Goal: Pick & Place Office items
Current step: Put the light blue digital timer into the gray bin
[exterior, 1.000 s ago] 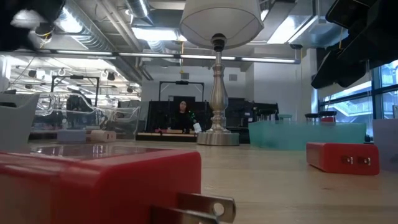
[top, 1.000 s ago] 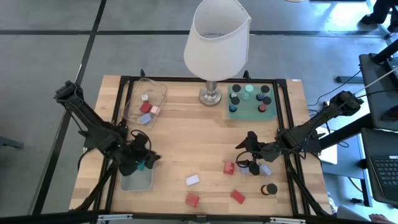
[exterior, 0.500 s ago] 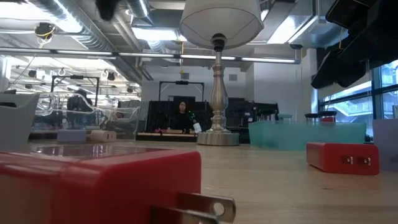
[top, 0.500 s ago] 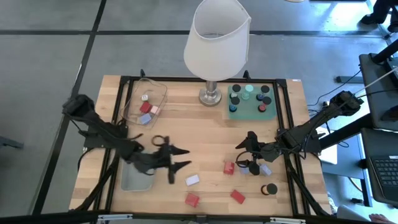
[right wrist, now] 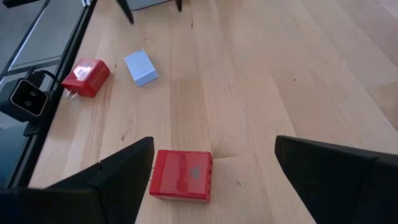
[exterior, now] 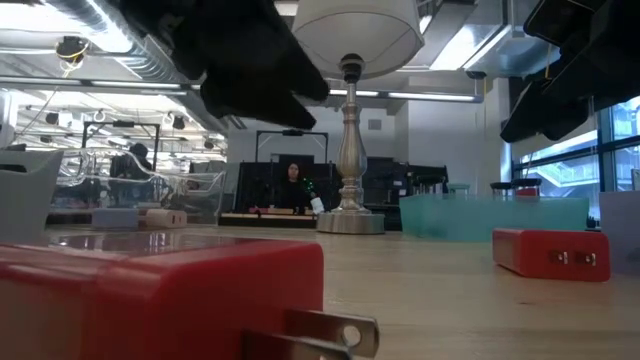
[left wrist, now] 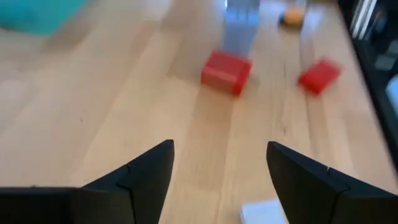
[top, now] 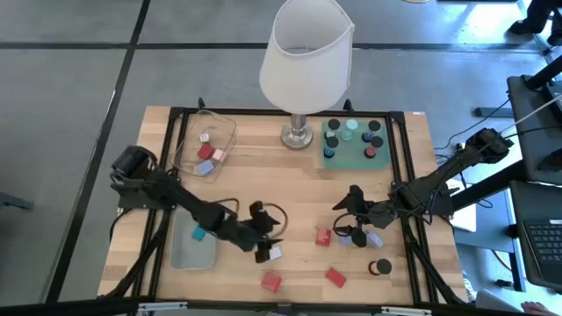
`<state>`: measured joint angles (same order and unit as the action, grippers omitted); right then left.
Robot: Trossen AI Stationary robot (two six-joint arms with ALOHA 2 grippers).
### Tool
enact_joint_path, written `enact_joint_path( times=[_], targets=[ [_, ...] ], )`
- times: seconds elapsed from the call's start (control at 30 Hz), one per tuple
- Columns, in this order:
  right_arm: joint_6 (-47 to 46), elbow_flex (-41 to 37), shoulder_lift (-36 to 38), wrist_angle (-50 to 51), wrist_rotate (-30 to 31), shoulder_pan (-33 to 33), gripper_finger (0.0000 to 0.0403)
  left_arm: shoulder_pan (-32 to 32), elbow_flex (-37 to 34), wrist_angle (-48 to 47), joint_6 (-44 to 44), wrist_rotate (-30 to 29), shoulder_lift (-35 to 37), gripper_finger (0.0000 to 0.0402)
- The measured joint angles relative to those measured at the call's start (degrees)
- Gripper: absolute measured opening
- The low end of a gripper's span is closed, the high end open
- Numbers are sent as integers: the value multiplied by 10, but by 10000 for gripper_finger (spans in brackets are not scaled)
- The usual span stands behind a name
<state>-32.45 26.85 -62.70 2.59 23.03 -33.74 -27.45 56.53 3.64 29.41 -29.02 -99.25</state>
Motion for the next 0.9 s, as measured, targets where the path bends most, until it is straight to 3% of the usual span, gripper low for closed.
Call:
enact_joint_path(
  times=[0.3, 0.47, 0.9],
  targets=[
    [0, 0, 0, 0, 0, 0, 339, 2, 136, -197, 32, 52, -77, 257],
    [0, 0, 0, 0, 0, 0, 339, -6, 151, -202, 44, 76, -100, 256],
    [0, 0, 0, 0, 0, 0, 339, -66, 152, -167, 59, 39, -158, 255]
  ],
)
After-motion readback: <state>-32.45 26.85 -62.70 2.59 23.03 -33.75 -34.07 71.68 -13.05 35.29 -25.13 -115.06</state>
